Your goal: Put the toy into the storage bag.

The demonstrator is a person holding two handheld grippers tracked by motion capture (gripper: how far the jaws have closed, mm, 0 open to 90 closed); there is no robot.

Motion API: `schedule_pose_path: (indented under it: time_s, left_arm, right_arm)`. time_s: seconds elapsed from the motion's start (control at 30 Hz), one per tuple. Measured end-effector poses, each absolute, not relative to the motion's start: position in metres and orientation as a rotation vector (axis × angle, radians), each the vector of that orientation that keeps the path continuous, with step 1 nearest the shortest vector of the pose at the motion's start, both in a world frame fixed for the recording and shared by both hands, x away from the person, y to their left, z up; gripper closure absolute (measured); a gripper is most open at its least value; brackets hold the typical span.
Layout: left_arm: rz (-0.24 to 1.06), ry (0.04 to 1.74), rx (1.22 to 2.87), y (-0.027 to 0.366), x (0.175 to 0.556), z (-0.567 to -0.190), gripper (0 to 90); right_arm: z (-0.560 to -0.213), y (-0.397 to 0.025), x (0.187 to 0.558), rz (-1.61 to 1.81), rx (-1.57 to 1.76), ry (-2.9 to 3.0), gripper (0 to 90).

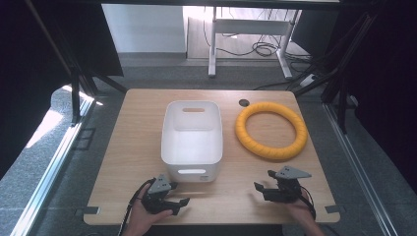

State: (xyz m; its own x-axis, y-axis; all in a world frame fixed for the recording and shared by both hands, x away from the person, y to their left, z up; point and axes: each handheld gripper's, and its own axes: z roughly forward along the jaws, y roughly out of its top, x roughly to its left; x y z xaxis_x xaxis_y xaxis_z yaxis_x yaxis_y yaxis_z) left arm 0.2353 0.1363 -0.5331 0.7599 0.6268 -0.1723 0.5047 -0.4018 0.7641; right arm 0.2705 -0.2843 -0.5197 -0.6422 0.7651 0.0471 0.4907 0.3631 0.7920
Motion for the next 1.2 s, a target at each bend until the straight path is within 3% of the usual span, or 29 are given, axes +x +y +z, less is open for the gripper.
schedule_pose_path:
  time_s: [0.93,1.2]
  left_arm:
    - [0.175,0.835,2.088,0.134,0.233,-0.531,25.8]
    - [0.177,0.833,2.093,0.132,0.234,-0.53,25.7]
  right_arm:
    - [-0.52,-0.275,0.275,1.081,1.031,2.43,26.2]
    - [-0.501,-0.273,0.288,1.096,0.98,2.44,27.9]
